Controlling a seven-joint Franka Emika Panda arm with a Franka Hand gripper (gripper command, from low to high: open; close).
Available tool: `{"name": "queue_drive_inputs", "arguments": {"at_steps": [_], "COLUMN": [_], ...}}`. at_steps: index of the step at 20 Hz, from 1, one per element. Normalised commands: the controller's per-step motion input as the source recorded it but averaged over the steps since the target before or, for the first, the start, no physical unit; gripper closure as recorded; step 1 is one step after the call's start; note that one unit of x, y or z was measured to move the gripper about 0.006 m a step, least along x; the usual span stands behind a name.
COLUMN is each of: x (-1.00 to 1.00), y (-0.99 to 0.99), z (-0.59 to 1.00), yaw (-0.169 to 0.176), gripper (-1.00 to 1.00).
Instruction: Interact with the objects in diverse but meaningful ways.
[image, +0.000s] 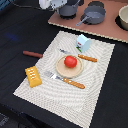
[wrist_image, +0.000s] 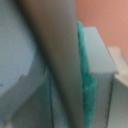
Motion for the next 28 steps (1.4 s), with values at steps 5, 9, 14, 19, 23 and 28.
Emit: {"name": "queue_drive_inputs", "arguments": {"at_steps": [5, 9, 14, 19, 23, 28], "x": [0.00, 0.00, 0.06, -0.03, -0.14, -0.01], "y": [0.33, 0.34, 0.38, 0.33, 0.11, -0.02], "z": [-0.15, -0.14, 0.17, 0.94, 1.00, 0.98], "yaw": [0.000, 0.000, -0.017, -0.063, -0.050, -0.021], "gripper": [1.00, -1.00, -1.00, -1.00, -1.00, -1.00]}}
